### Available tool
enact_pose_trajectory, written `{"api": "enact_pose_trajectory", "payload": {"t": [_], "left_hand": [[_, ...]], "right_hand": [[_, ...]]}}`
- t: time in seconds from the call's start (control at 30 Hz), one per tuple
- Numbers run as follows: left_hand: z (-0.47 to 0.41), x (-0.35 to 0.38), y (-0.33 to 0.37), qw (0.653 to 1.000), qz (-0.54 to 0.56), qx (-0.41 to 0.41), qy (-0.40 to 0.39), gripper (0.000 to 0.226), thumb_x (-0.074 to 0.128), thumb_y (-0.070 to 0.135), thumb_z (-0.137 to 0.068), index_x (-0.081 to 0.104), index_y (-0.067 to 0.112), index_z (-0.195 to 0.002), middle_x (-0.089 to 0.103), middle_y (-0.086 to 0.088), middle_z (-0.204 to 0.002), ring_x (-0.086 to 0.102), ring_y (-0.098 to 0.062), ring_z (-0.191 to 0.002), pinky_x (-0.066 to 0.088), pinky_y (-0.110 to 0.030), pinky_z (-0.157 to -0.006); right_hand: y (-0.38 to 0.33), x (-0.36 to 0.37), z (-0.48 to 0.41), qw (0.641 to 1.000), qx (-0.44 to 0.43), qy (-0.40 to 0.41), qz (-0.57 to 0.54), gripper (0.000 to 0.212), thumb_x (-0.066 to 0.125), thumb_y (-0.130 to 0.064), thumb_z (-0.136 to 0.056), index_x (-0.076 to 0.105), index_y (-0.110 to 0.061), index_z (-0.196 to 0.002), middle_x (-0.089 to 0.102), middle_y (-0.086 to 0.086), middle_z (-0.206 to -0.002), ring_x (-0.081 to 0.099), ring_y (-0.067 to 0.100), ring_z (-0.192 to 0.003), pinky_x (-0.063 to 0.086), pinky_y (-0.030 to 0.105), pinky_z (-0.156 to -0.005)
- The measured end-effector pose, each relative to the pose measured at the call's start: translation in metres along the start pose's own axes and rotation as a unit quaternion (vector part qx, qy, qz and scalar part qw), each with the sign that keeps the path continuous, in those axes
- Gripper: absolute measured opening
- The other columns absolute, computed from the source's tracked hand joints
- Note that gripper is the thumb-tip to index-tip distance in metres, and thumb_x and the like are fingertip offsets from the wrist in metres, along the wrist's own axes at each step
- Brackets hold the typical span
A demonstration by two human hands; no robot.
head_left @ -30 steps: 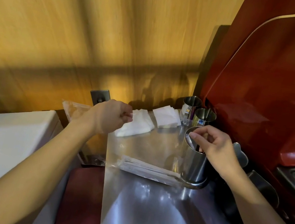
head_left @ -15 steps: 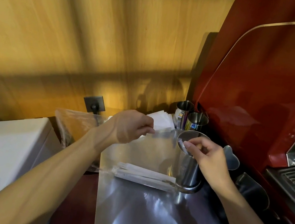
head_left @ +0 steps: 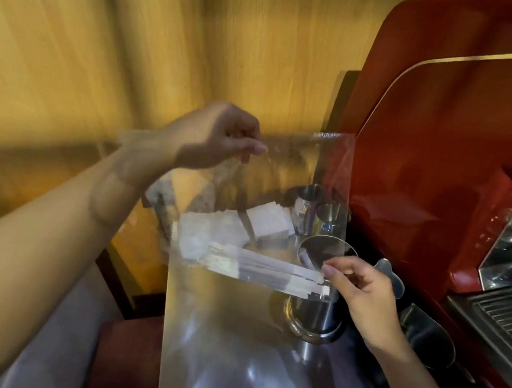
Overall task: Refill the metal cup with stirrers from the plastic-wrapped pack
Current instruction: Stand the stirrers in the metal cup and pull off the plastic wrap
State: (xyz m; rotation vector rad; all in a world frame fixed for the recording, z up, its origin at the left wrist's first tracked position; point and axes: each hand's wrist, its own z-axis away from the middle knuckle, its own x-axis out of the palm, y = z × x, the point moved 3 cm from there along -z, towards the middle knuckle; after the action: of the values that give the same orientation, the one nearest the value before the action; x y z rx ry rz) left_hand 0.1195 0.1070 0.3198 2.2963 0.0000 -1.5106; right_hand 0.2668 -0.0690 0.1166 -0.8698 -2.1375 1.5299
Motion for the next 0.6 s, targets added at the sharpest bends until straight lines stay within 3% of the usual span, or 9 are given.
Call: {"api": "enact_pose_trajectory", "payload": {"t": [0.17,0.3,0.43,0.6], "left_hand": [[-0.022,-0.025,0.025,1.000,0.005,0.017,0.022,0.018,0.061,0.020,-0.087,0.066,0.004,-0.080,0.064,-0.004,-0.065,0.055,0.002,-0.054,0.039,-0.011,-0.052],[-0.033,-0.035,0.043,0.996,0.065,0.027,0.051,0.020,0.061,0.018,-0.087,0.066,-0.002,-0.085,0.065,-0.009,-0.068,0.058,0.001,-0.056,0.044,-0.014,-0.057],[-0.043,-0.039,0.058,0.993,0.075,0.061,0.070,0.021,0.060,0.019,-0.088,0.066,-0.001,-0.089,0.064,-0.004,-0.069,0.060,0.001,-0.058,0.048,-0.013,-0.060],[-0.057,-0.038,0.074,0.987,0.099,0.093,0.086,0.021,0.059,0.018,-0.088,0.065,-0.002,-0.091,0.063,-0.002,-0.069,0.059,0.001,-0.058,0.047,-0.014,-0.059]], "right_hand": [[-0.019,-0.010,-0.003,0.997,-0.045,0.060,-0.024,0.019,0.065,-0.010,-0.081,0.071,-0.027,-0.075,0.074,-0.011,-0.076,0.066,0.003,-0.070,0.048,0.009,-0.065],[-0.035,-0.025,-0.008,0.987,-0.064,0.132,-0.061,0.021,0.064,-0.012,-0.083,0.070,-0.030,-0.073,0.070,-0.015,-0.070,0.060,-0.002,-0.063,0.045,0.009,-0.058],[-0.054,-0.046,-0.011,0.974,-0.105,0.192,-0.058,0.018,0.063,-0.015,-0.083,0.069,-0.030,-0.075,0.070,-0.016,-0.072,0.060,0.001,-0.072,0.046,0.010,-0.069],[-0.078,-0.075,-0.005,0.962,-0.143,0.229,-0.050,0.018,0.062,-0.017,-0.084,0.069,-0.032,-0.076,0.070,-0.015,-0.070,0.060,0.001,-0.067,0.048,0.012,-0.062]]}}
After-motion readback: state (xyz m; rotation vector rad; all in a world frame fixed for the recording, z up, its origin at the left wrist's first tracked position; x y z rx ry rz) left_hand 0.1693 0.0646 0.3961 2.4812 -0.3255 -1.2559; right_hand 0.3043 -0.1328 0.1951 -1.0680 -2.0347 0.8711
